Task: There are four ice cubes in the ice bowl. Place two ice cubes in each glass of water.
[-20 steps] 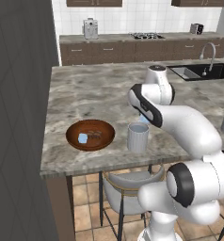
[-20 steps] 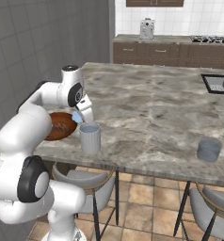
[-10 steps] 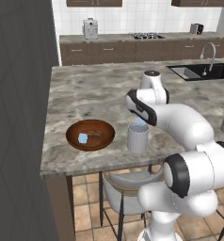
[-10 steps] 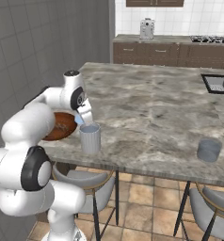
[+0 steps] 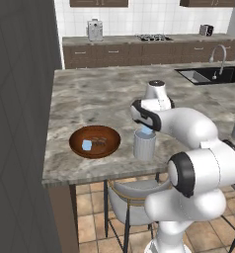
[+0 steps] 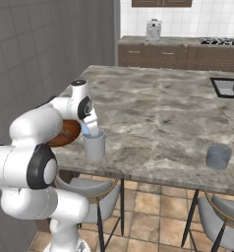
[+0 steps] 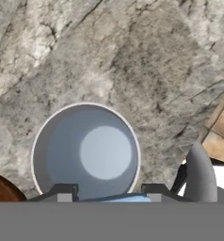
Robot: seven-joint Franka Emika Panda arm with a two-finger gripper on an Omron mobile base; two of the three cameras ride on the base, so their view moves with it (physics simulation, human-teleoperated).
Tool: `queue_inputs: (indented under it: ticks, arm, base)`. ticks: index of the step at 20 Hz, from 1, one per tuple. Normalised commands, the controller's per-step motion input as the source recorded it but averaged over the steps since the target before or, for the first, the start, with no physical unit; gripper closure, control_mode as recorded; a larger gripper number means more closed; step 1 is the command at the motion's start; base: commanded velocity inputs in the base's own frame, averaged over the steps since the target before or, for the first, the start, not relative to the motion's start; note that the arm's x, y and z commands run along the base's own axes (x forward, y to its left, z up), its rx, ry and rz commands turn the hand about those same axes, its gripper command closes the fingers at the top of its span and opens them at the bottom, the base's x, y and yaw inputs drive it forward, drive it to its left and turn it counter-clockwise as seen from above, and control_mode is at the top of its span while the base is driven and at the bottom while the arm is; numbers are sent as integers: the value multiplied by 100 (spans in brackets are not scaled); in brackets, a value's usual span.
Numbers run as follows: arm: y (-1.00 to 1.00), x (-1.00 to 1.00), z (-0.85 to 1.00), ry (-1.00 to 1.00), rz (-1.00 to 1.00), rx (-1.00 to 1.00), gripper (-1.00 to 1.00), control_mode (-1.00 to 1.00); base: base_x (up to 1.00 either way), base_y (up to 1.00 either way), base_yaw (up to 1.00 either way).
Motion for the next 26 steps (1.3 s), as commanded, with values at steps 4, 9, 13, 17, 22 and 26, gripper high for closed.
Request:
queue_inputs:
  ticks: [4,9,13,17,22,26]
  arm:
    - [-4,25,-23,0,-6,0,100,-100]
    - [-16,22,-16,0,-6,0,100,-100]
    - [0,19,-12,0,-9,0,100,-100]
    - [0,23,-11,0,-13,0,100,-100]
    - [0,20,-13,0,-13,0,100,-100]
    - [3,29,-14,0,-12,0,-100,-100]
  base:
    - [0,0,0]
    - [0,0,0]
    - [0,0,0]
    - [0,0,0]
    - [0,0,0]
    - [0,0,0]
